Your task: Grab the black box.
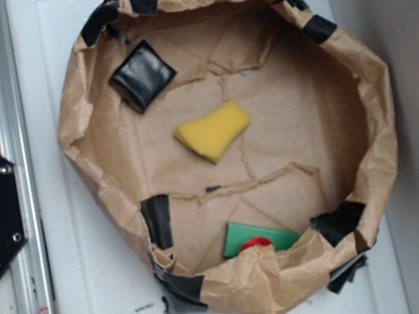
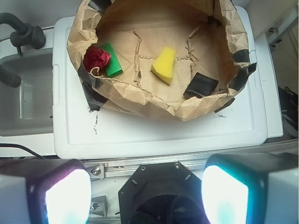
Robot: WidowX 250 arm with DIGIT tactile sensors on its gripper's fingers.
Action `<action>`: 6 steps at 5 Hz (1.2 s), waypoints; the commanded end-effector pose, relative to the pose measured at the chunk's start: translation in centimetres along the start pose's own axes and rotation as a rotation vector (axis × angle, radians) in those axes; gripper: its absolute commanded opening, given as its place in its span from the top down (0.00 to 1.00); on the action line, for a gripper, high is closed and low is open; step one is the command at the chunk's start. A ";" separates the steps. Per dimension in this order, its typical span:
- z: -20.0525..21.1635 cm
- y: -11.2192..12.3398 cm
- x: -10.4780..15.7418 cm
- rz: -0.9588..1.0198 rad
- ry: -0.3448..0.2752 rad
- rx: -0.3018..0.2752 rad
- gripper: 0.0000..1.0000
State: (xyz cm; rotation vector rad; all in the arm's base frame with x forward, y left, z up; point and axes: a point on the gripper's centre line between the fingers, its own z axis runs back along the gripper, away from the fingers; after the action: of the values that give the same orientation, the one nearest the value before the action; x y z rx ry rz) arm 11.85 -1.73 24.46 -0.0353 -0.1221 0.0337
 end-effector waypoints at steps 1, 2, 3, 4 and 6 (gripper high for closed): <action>0.0 0.0 0.0 0.000 0.000 0.000 0.00; -1.5 1.2 4.9 0.136 -0.003 0.038 0.00; -3.9 3.4 9.3 0.355 0.042 0.013 0.00; -8.7 4.9 12.0 0.486 0.167 0.013 0.00; -15.5 7.1 10.7 0.439 0.316 0.118 0.00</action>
State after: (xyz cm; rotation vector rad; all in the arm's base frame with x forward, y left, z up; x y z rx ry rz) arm 24.66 3.77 9.77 0.0581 0.2320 0.4387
